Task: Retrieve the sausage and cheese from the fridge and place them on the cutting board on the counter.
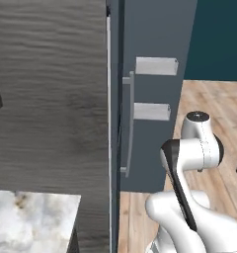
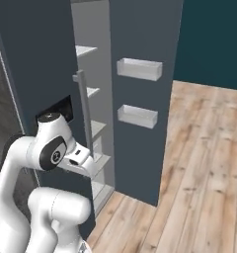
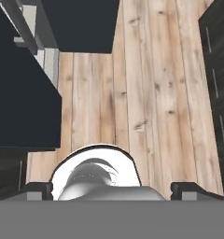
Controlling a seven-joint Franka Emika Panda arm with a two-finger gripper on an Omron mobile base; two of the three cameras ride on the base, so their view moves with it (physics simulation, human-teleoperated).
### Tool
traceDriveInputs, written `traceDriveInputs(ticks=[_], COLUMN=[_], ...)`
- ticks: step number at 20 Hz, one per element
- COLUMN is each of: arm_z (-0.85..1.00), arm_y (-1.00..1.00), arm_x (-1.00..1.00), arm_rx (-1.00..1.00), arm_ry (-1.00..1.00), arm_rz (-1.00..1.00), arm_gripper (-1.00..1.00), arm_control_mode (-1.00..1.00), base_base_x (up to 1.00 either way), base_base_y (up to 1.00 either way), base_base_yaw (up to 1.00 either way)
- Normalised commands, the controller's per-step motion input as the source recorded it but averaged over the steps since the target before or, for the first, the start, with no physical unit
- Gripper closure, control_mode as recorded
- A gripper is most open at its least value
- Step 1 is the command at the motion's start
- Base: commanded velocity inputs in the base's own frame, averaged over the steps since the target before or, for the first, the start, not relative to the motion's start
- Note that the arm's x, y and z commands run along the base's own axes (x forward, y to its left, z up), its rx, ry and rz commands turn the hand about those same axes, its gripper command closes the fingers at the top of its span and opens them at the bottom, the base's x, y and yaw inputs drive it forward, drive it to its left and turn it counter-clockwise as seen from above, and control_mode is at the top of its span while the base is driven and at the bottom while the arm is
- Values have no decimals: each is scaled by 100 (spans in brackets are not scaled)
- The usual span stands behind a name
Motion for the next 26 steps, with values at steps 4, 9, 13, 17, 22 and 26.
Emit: traceDriveInputs(ticks=[4,9,13,17,22,26], arm_z=[0,0,0,0,0,0], arm_y=[0,0,0,0,0,0], arm_x=[0,0,0,0,0,0], arm_rx=[0,0,0,0,0,0], arm_ry=[0,0,0,0,0,0], arm_rz=[0,0,0,0,0,0], arm_gripper=[-100,-100,-100,-100,-100,-100], arm_control_mode=[100,100,100,100,100,100], base_base_x=[49,50,50,48,47,45], base_base_y=[-56,-53,-47,-42,-36,-34], base_base_yaw=[9,12,22,29,39,45])
